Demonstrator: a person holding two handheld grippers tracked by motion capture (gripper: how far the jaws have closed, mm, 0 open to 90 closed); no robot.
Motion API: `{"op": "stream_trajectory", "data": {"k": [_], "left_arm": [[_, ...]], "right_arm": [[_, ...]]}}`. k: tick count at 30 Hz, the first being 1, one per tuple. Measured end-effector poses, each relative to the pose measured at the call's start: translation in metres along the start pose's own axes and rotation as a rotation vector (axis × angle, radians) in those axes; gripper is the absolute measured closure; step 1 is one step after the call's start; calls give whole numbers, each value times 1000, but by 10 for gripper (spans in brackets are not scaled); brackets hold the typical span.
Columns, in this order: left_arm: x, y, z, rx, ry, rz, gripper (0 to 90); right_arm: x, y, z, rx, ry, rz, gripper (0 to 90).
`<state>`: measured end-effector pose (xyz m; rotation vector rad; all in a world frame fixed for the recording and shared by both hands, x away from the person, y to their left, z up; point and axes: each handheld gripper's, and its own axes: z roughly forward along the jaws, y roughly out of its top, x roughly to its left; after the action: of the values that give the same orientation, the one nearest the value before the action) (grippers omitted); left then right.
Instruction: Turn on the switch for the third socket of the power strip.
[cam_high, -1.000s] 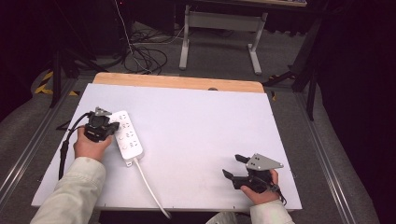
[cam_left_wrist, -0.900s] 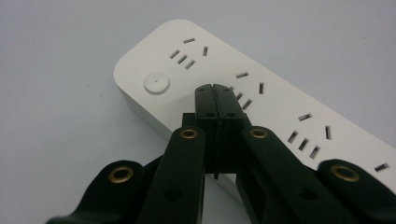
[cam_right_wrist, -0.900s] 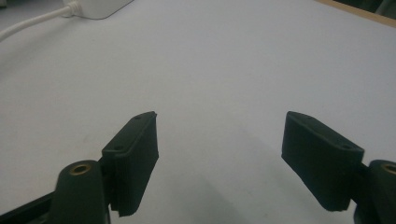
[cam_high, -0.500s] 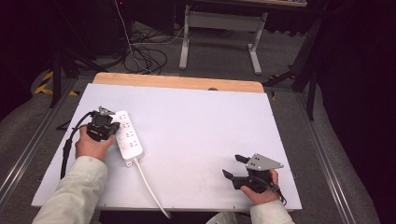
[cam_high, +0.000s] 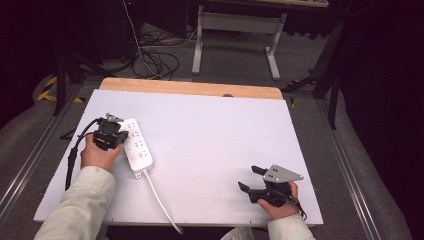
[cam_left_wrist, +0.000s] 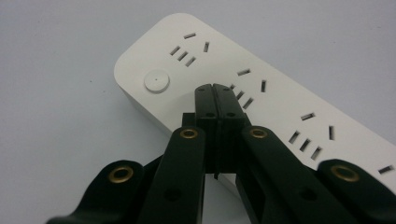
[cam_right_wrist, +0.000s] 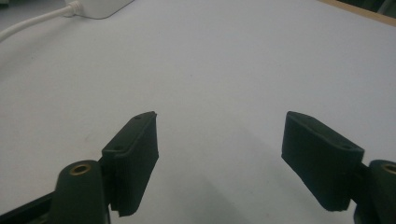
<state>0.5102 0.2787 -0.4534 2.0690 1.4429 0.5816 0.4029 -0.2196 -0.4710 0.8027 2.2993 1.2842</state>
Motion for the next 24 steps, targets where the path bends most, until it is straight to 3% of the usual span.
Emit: {"op": "stream_trajectory", "data": {"k": [24], "left_arm": [[0,3,1,20,0,4,900]], "right_arm": [[0,0,2,8,2,1,276]]}}
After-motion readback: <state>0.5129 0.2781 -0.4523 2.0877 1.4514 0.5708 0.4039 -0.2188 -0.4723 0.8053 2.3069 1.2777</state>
